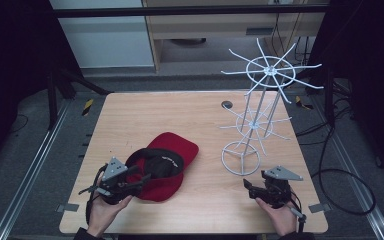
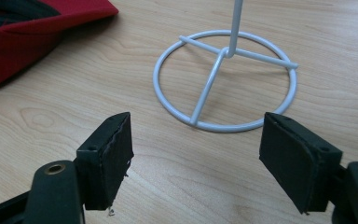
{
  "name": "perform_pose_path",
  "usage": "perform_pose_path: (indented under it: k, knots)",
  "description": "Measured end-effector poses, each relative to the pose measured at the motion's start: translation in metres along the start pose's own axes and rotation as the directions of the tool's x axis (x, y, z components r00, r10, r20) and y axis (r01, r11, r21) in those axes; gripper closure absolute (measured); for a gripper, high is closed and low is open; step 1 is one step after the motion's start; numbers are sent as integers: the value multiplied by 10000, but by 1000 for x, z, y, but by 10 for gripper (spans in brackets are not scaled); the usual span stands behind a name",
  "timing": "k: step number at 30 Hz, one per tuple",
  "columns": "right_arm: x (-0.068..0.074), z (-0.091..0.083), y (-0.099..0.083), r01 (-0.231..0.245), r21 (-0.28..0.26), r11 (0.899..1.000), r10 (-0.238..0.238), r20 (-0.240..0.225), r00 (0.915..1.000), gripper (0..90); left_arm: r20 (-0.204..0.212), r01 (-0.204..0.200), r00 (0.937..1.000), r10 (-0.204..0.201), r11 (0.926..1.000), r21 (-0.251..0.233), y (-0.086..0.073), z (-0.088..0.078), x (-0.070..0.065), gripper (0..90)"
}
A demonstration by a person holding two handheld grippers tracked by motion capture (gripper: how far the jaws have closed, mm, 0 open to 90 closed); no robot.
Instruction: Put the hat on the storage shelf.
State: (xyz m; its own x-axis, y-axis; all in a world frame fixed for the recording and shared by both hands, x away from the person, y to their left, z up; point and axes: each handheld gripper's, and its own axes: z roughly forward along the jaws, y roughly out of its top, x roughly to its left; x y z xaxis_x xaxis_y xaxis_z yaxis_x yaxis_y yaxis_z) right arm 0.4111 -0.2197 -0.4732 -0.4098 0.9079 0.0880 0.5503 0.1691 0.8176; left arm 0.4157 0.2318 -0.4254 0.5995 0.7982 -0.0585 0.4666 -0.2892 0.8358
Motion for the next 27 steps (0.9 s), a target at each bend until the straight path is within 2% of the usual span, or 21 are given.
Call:
perform_pose_path:
  k: [8, 10, 16, 18, 19, 26, 27]
  knots:
    - [0, 2, 0, 148, 120, 9998, -147, -78, 9999, 284, 364, -327, 9989, 310, 9984, 459, -1, 12, -7, 440]
    - [0, 2, 0, 159, 119, 9998, -158, -105, 9998, 290, 518, -553, 9973, 515, 9957, 743, -2, 19, -10, 453]
    - [1, 2, 0, 139, 132, 9998, -137, -185, 9997, 295, 693, -713, 9956, 628, 9892, 1279, -5, 29, -11, 497]
    - [1, 3, 0, 163, 170, 9997, -159, -218, 9996, 296, 774, -733, 9950, 627, 9870, 1431, -6, 32, -12, 526]
    - [1, 3, 0, 173, 248, 9995, -167, -242, 9996, 296, 788, -854, 9942, 733, 9829, 1633, -8, 34, -12, 539]
    - [2, 4, -1, 264, 305, 9992, -255, -278, 9993, 297, 855, -821, 9942, 650, 9734, 2140, -10, 39, -10, 645]
    - [2, 4, -1, 269, 313, 9991, -259, -309, 9992, 302, 881, -822, 9941, 640, 9714, 2229, -10, 39, -10, 708]
